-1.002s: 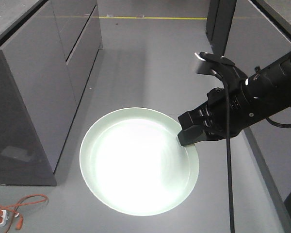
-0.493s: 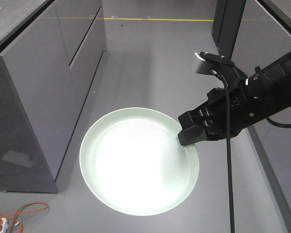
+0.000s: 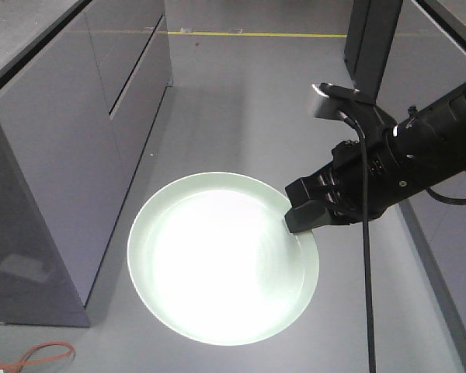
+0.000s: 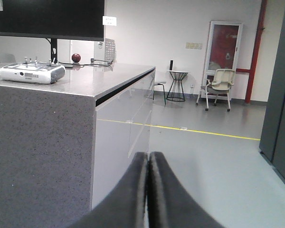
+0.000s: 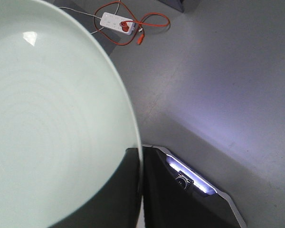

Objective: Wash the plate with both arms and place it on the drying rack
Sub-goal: 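Hold the plate in the right gripper while driving across the room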

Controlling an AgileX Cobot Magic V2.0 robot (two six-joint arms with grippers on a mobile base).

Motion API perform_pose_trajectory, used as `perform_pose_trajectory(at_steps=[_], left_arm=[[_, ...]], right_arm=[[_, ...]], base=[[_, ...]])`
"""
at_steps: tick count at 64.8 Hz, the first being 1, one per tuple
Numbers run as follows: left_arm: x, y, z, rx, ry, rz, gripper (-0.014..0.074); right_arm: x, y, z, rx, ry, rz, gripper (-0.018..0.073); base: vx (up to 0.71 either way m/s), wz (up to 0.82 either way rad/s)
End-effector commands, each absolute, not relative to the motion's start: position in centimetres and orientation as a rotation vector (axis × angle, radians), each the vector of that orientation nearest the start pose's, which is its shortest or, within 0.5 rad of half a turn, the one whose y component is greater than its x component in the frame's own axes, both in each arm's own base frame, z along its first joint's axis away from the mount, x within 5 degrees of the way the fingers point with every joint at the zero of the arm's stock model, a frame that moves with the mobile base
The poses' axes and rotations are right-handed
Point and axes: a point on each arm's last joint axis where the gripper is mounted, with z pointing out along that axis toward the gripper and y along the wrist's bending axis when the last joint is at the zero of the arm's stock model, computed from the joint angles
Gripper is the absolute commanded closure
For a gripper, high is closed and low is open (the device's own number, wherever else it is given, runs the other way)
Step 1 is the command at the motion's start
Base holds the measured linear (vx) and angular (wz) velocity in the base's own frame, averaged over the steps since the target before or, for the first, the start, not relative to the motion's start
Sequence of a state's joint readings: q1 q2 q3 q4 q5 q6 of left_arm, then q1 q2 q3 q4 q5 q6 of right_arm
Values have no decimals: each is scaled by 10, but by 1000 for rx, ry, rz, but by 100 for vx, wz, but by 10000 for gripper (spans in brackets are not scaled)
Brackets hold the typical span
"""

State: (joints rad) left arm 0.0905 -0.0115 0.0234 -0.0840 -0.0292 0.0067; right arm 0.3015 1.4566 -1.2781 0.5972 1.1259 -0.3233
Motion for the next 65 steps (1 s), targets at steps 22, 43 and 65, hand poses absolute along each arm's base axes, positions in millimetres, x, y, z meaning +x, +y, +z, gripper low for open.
perform_pose_trajectory(at_steps=[22, 43, 65], left_arm=[[52, 5, 224, -122, 1346, 4, 603], [52, 5, 224, -122, 1346, 4, 603], [52, 5, 224, -122, 1346, 4, 603]], right_arm=[[259, 131, 357, -594, 2510, 838, 564], [259, 131, 357, -594, 2510, 838, 564], [259, 131, 357, -594, 2510, 838, 564]], base=[[16, 1], [17, 2], [20, -1]])
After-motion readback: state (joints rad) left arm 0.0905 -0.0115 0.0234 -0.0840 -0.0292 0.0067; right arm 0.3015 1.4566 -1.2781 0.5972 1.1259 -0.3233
